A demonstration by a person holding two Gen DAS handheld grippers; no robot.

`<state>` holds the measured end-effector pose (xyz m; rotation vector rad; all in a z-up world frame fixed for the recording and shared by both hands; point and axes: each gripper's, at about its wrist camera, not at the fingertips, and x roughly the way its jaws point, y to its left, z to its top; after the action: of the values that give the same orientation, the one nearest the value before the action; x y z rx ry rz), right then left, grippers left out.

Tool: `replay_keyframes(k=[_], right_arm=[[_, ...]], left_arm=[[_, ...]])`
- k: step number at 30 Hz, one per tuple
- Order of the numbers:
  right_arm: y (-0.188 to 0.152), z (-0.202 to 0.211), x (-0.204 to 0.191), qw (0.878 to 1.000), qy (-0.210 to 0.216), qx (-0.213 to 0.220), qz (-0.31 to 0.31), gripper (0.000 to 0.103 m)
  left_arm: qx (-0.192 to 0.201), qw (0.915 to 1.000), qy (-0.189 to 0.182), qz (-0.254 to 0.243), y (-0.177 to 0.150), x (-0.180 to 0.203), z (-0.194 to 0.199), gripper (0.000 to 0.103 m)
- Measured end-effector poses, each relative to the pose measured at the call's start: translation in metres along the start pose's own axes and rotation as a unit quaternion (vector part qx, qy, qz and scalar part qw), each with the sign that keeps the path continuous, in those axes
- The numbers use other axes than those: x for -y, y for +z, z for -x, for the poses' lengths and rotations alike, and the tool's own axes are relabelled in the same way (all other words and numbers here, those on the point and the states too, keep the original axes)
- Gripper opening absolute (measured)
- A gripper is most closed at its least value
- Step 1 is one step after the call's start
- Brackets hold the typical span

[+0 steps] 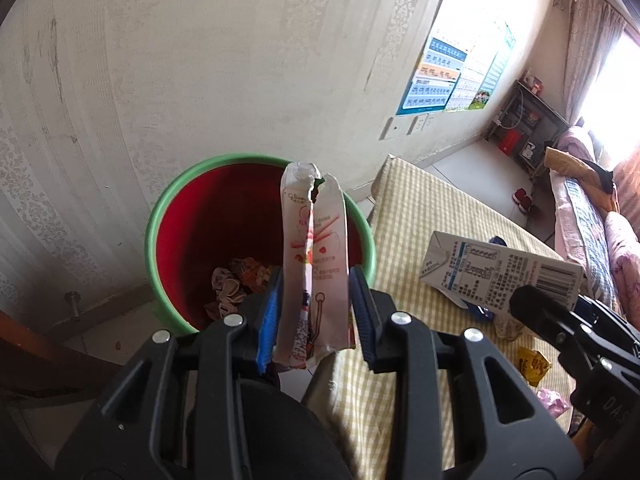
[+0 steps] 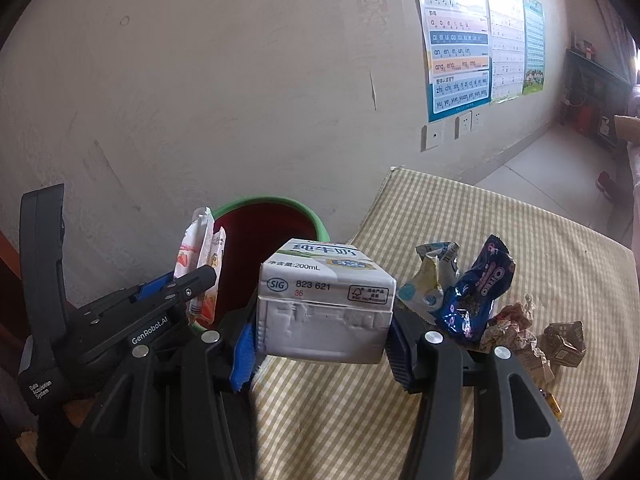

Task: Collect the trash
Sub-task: 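Carry the paper carton and milk carton over the red bin with both tools, then open both tools over the red bin to drop both cartons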

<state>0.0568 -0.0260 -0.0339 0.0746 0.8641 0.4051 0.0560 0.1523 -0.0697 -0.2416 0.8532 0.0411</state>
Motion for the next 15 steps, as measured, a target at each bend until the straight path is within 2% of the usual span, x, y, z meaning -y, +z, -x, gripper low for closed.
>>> replay_keyframes(k=[9,15], right_arm=[[0.015,-0.023,-0.012,1.0,0.008,-0.008,0.007,0.052],[0.02,-0.042,-0.017,1.0,0.01,-0.02,0.006,0.052]], left_arm=[[-0.004,0.9994,0.02,0.027,0.014,-0.026,-0.013,0.032],[-0.024,0.9988,0.014,0.04,0.018,-0.039,-0.029,0.033]])
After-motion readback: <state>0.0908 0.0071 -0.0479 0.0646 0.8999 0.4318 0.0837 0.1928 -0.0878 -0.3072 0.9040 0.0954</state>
